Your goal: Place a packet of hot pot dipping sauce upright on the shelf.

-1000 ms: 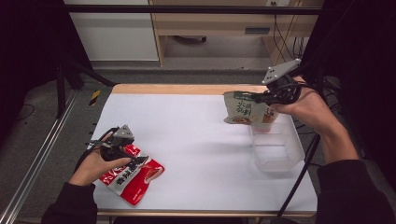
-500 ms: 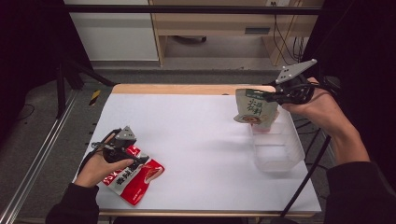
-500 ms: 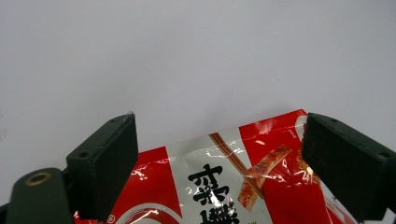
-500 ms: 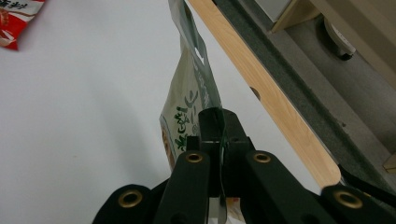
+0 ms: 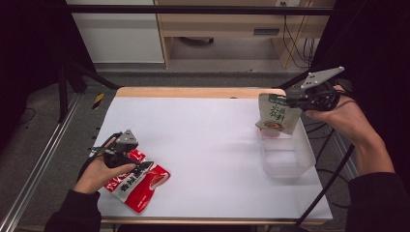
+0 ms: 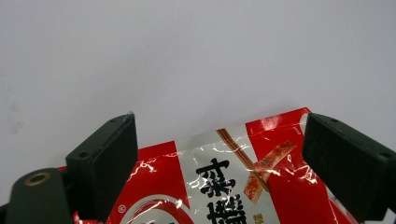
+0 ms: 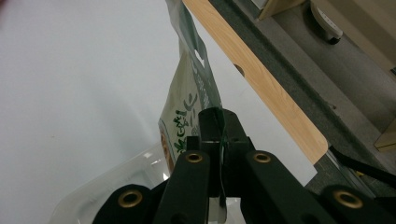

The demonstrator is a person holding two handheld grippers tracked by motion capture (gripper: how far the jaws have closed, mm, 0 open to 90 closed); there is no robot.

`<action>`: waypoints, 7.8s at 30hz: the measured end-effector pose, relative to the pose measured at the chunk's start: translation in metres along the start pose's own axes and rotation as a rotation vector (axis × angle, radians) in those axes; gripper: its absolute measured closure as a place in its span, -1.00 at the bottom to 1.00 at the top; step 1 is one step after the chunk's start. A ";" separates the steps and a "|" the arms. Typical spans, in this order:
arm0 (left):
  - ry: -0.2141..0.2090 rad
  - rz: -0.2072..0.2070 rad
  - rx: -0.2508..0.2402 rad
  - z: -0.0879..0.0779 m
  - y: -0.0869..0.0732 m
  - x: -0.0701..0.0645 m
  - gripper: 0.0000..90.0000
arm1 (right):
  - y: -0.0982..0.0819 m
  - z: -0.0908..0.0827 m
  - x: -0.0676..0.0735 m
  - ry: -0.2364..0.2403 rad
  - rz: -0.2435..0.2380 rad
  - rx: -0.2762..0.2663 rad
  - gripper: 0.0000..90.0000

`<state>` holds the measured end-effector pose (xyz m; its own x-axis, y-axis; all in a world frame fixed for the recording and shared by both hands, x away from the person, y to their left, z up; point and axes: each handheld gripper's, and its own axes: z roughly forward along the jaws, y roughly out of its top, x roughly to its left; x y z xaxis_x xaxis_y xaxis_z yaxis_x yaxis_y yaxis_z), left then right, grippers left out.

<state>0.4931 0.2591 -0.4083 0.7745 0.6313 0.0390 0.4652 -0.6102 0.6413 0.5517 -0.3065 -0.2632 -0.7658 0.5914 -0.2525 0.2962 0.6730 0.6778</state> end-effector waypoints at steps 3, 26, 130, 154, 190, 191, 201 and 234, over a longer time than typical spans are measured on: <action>-0.002 0.000 0.005 0.001 -0.001 0.001 -0.76 | -0.005 0.002 -0.004 0.002 0.006 -0.003 1.00; 0.000 -0.010 0.017 0.001 -0.003 0.003 -0.76 | -0.029 0.014 -0.010 0.071 0.017 0.028 1.00; 0.004 -0.012 0.000 -0.003 -0.002 0.002 -0.76 | -0.054 0.051 0.008 -0.057 0.259 0.028 -0.71; 0.025 -0.007 -0.023 -0.015 -0.002 0.001 -0.76 | -0.002 0.048 0.066 -0.007 0.168 -0.088 -0.76; 0.102 -0.061 -0.044 -0.024 -0.034 0.002 -0.86 | 0.016 0.127 0.183 0.047 0.145 -0.086 -0.62; 0.104 -0.058 -0.048 -0.025 -0.036 0.002 -0.86 | 0.015 0.129 0.186 0.049 0.147 -0.083 -0.62; 0.135 -0.082 -0.070 -0.033 -0.049 0.005 -0.85 | 0.002 0.154 0.213 0.052 0.132 -0.065 -0.61; 0.221 -0.246 -0.091 -0.051 -0.126 0.017 -0.81 | -0.033 0.166 0.224 0.003 0.215 -0.050 -0.61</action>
<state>0.4261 0.3712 -0.4491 0.5281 0.8485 0.0334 0.5786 -0.3883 0.7172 0.4655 -0.1223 -0.4565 -0.6900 0.7174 -0.0964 0.4240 0.5086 0.7494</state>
